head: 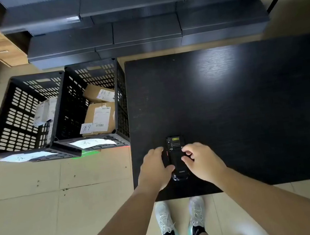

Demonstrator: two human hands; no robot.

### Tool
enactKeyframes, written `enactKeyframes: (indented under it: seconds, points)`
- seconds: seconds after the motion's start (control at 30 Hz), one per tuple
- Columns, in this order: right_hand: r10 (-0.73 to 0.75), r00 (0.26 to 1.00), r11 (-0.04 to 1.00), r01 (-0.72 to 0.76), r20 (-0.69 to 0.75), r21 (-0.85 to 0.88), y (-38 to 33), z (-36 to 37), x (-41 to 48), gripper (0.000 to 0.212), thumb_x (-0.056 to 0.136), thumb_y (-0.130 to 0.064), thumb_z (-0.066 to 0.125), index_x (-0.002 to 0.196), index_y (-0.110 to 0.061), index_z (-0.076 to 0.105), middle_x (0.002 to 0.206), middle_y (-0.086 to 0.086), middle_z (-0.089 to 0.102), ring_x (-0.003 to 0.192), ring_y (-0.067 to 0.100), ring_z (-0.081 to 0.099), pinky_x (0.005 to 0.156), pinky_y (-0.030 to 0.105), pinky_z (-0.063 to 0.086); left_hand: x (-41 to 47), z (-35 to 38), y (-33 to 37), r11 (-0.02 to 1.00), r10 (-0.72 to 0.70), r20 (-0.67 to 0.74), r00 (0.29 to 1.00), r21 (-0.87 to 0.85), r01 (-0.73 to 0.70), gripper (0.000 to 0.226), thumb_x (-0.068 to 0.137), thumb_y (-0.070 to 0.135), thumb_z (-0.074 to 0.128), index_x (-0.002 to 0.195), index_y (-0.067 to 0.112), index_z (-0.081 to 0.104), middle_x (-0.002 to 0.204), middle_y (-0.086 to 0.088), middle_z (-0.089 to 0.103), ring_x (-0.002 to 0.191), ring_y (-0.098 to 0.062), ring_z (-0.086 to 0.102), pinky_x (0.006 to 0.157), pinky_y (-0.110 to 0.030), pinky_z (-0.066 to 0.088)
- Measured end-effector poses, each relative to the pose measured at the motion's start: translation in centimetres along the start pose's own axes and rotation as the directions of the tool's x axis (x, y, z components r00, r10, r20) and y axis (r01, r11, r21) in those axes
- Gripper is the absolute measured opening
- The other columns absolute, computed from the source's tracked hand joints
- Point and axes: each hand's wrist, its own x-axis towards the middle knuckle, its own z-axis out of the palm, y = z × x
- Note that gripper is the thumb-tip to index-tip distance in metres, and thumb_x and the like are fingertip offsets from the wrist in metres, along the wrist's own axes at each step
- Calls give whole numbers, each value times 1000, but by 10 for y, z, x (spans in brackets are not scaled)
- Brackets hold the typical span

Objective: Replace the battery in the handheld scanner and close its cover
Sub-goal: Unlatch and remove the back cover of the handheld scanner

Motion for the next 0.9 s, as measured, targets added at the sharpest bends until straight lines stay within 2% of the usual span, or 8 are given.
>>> enactKeyframes:
  seconds: [0.07,0.13,0.27,0.33,0.43,0.63,0.77,0.9]
  points:
    - [-24,999,1000,24,-35,4,-1,1,14,29,91,-34,63,119,-26,63,109,-7,61,98,13,64,79,33,56,12,-4,-2,1000,28,-11,1000,15,-28,72,79,35,74,141,22,42,135,1,48,127,-23,45,105,-44,42]
    - [-23,998,1000,23,-54,3,-3,1,24,35,89,-35,65,122,-25,61,114,-6,60,103,14,62,81,33,56,23,-8,-5,998,55,-19,998,19,-54,67,81,33,73,140,22,45,136,1,49,126,-22,46,106,-44,42]
    - [-2,999,1000,2,-39,11,2,13,28,65,81,-44,72,138,-24,46,135,-5,45,126,13,43,93,27,44,37,-6,-11,987,160,-28,987,13,-159,30,92,24,61,122,22,60,120,3,59,110,-20,57,97,-39,49]
    - [19,1000,1000,-19,-18,-2,6,18,28,82,78,-47,74,147,-24,35,141,-6,36,134,13,33,96,27,40,44,-7,-12,980,198,-21,980,40,-197,23,94,22,57,116,23,63,114,5,61,106,-18,58,93,-36,49]
    - [41,999,999,-41,1,33,13,25,28,98,73,-49,77,152,-27,24,145,-8,31,137,12,30,101,30,41,53,-7,-11,961,266,9,964,72,-266,19,94,22,55,110,22,65,108,5,62,102,-17,58,87,-33,49]
    - [75,997,982,-72,-11,175,24,32,30,108,66,-47,84,153,-25,24,143,-9,36,131,10,38,105,29,39,67,-7,-10,899,392,87,916,174,-402,16,93,17,53,97,18,68,96,1,63,95,-20,59,78,-33,50]
    - [76,997,970,-69,-21,233,29,35,30,110,62,-46,86,152,-22,28,143,-9,37,131,11,42,108,32,40,74,-12,-10,851,451,174,876,212,-480,15,94,16,53,97,15,68,95,0,62,91,-20,59,72,-29,47]
    - [54,998,967,-44,-35,251,30,36,29,108,64,-43,86,152,-20,29,138,-10,39,128,10,42,106,28,39,79,-20,-4,789,485,275,830,273,-551,17,93,12,52,100,11,67,94,-1,59,93,-21,59,69,-29,44]
